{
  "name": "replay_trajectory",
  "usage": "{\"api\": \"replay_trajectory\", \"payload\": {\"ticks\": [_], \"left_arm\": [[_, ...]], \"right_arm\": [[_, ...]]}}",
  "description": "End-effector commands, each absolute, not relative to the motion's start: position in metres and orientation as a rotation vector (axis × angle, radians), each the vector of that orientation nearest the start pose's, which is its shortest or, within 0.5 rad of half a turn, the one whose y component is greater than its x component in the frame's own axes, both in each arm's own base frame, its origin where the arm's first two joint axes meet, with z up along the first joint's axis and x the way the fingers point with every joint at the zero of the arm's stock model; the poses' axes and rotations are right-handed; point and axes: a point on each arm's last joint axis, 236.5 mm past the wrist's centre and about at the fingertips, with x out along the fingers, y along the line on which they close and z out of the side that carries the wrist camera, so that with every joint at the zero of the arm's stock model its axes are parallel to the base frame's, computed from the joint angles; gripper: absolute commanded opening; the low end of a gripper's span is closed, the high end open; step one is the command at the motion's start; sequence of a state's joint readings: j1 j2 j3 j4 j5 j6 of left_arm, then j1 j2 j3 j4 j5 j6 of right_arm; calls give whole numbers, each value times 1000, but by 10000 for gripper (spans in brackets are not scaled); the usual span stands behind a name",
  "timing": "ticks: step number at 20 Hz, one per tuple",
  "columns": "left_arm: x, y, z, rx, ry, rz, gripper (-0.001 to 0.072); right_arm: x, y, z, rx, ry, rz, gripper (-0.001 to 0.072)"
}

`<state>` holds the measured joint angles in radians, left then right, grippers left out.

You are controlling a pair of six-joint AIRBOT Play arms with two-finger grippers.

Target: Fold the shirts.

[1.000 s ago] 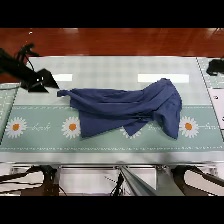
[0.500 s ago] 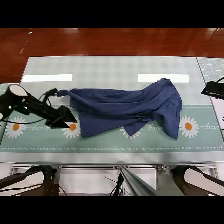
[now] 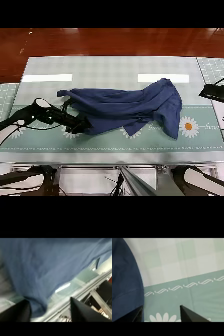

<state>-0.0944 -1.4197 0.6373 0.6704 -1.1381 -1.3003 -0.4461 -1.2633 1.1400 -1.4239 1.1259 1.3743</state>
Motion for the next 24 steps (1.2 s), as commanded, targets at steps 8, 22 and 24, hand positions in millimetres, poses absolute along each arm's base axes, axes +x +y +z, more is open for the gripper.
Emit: {"api": "replay_trajectory", "payload": {"ticks": [8, 22, 24], "left_arm": [[250, -176, -108, -751, 1648, -469, 19], [254, -178, -93, -731, 1595, -513, 20], [255, -178, -93, -730, 1593, -511, 20]], "right_arm": [[351, -129, -3, 473, 1241, -101, 543], [374, -72, -110, 677, 1413, 94, 577], [385, -57, -122, 661, 1413, 108, 525]]}}
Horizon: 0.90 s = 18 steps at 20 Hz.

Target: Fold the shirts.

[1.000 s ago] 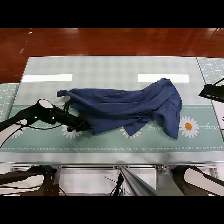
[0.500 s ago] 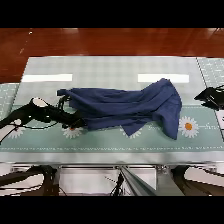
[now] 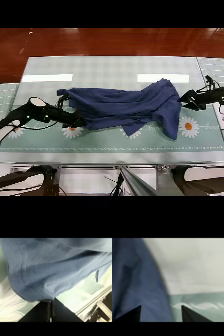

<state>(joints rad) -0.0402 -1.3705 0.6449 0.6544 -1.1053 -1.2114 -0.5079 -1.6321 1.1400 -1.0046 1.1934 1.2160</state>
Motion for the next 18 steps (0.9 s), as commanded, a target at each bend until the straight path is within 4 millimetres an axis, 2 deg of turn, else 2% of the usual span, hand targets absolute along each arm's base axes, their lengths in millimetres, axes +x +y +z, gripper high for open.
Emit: {"api": "replay_trajectory", "payload": {"ticks": [1, 2, 3, 5, 6, 7, 8, 9, 10, 12, 13, 14, 16, 17, 18], "left_arm": [[256, -178, -93, -732, 1589, -509, 20], [258, -179, -92, -740, 1582, -509, 20], [262, -179, -89, -740, 1573, -515, 20], [278, -182, -70, -732, 1533, -557, 19], [290, -185, -52, -728, 1492, -590, 19], [307, -189, -26, -719, 1420, -629, 19], [326, -192, 5, -701, 1328, -666, 18], [345, -194, 48, -663, 1208, -705, 18], [359, -194, 95, -610, 1083, -739, 18], [372, -188, 224, -482, 755, -792, 18], [368, -181, 291, -423, 579, -797, 18], [354, -171, 367, -364, 374, -783, 19], [305, -148, 492, -279, 11, -729, 19], [270, -138, 543, -234, -148, -694, 19], [238, -132, 575, -184, -251, -664, 18]], "right_arm": [[387, -51, -124, 644, 1414, 118, 373], [391, -46, -123, 619, 1408, 133, 120], [396, -45, -116, 615, 1394, 146, 23], [413, -46, -83, 607, 1324, 196, 22], [425, -50, -57, 585, 1262, 213, 22], [442, -54, -20, 582, 1161, 219, 22], [460, -56, 27, 584, 1031, 232, 22], [472, -55, 76, 564, 905, 257, 21], [479, -51, 134, 511, 766, 289, 21], [475, -32, 258, 395, 470, 373, 21], [462, -22, 323, 347, 313, 395, 21], [444, -15, 379, 305, 176, 391, 21], [395, -6, 476, 199, -69, 338, 21], [368, -3, 513, 163, -164, 302, 21], [338, 1, 546, 137, -250, 266, 21]]}}
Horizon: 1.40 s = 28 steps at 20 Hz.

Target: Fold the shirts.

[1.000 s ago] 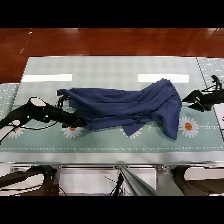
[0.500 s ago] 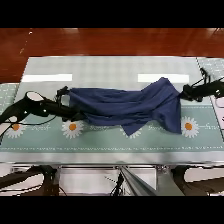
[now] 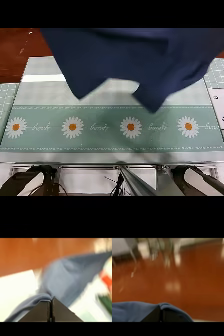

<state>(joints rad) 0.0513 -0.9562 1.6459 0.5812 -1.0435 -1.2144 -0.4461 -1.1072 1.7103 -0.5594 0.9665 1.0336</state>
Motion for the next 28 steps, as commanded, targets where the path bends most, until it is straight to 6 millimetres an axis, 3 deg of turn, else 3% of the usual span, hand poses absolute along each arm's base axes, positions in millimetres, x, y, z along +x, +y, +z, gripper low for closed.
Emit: {"api": "replay_trajectory", "payload": {"ticks": [1, 2, 4, 7, 11, 14, 17, 21, 23, 25, 28], "left_arm": [[206, -130, 595, -136, -318, -640, 19], [184, -128, 604, -124, -340, -615, 18], [144, -126, 603, -102, -334, -567, 18], [109, -113, 577, -85, -248, -454, 18], [91, -97, 527, -47, -74, -345, 18], [98, -91, 499, -53, 53, -315, 17], [113, -87, 459, -67, 247, -306, 17], [149, -78, 379, -89, 602, -308, 17], [178, -71, 336, -116, 743, -297, 17], [214, -64, 292, -144, 838, -286, 17], [293, -55, 245, -240, 836, -253, 18]], "right_arm": [[310, 8, 571, 118, -313, 242, 21], [285, 14, 587, 100, -352, 224, 21], [242, 24, 602, 92, -374, 175, 21], [196, 32, 589, 84, -316, 96, 21], [160, 40, 550, 22, -169, 22, 21], [155, 25, 535, -14, -112, -26, 20], [173, 0, 473, -62, 169, -70, 20], [217, 0, 389, -82, 566, 37, 19], [256, 3, 350, -88, 724, 79, 20], [308, 5, 311, -113, 831, 92, 20], [399, 22, 254, -132, 900, 134, 20]]}}
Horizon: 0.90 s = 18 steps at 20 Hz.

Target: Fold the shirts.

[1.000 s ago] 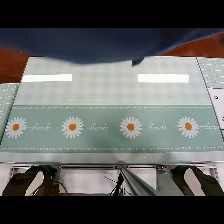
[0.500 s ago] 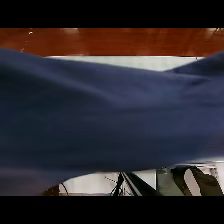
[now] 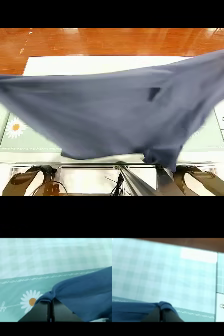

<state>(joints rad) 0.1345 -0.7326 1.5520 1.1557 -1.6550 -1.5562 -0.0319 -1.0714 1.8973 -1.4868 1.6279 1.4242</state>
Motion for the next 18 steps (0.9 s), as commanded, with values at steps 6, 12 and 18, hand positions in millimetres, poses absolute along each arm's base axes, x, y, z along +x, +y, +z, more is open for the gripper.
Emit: {"api": "replay_trajectory", "payload": {"ticks": [6, 12, 18], "left_arm": [[434, -41, 155, -327, 841, -224, 18], [513, -23, 71, -308, 814, -193, 19], [513, -25, 7, -298, 951, -214, 19]], "right_arm": [[521, 31, 137, -126, 951, 140, 20], [586, 30, 82, -43, 872, 89, 21], [566, 29, 10, -25, 1090, 94, 21]]}}
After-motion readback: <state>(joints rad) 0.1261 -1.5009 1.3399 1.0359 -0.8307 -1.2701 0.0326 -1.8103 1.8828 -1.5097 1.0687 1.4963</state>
